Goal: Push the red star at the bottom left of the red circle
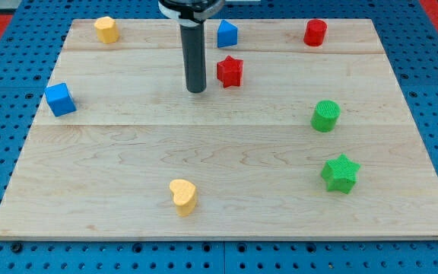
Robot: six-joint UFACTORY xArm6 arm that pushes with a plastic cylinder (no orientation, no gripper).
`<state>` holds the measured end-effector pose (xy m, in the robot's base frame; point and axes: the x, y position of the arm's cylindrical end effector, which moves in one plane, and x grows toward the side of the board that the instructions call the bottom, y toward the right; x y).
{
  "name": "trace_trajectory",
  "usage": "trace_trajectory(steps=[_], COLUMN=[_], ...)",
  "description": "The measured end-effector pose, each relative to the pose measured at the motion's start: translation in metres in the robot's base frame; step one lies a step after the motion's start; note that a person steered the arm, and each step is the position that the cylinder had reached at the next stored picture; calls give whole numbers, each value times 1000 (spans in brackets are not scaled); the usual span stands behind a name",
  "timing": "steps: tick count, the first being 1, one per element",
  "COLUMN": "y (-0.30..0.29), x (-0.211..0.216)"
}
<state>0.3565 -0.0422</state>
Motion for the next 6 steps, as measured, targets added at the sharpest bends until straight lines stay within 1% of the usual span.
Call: trace_trajectory(steps=[1,2,3,4,5,6], y=[63,110,113,130,163,169], x=[-26,-51,-54,-65,-72,-72])
